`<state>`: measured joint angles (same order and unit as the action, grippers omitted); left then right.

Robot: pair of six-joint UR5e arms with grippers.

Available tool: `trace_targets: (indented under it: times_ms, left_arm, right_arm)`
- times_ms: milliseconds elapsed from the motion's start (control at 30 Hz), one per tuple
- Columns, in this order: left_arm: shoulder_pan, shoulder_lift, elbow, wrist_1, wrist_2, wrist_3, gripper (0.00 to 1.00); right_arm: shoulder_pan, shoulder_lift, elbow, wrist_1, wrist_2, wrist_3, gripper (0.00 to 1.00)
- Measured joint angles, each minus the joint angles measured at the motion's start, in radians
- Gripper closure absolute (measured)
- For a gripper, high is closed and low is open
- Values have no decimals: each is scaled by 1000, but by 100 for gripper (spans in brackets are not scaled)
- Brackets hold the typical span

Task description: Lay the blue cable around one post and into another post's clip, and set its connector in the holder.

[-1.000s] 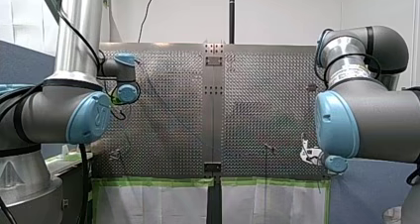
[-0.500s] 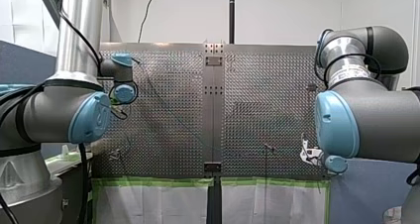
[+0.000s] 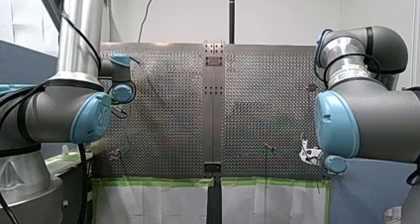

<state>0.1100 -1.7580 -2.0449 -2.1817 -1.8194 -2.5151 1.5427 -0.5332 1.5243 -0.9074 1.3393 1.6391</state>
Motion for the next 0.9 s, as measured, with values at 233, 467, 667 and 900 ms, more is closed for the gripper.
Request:
trace_targets:
  times_ms: [233,467,667,900]
  left_arm:
    - [-1,-65,38,-14,9,30,2]
    - [1,-89,95,-69,-7,48,2]
    - [6,-90,130,-90,-12,52,2]
    - [11,-91,153,-102,1,52,2]
  right_arm:
    - [3,0,0,0,0,-2,100]
    - [5,0,0,-1,0,-2,100]
    - [6,0,0,-1,0,-2,100]
    - [7,0,0,-1,0,-1,100]
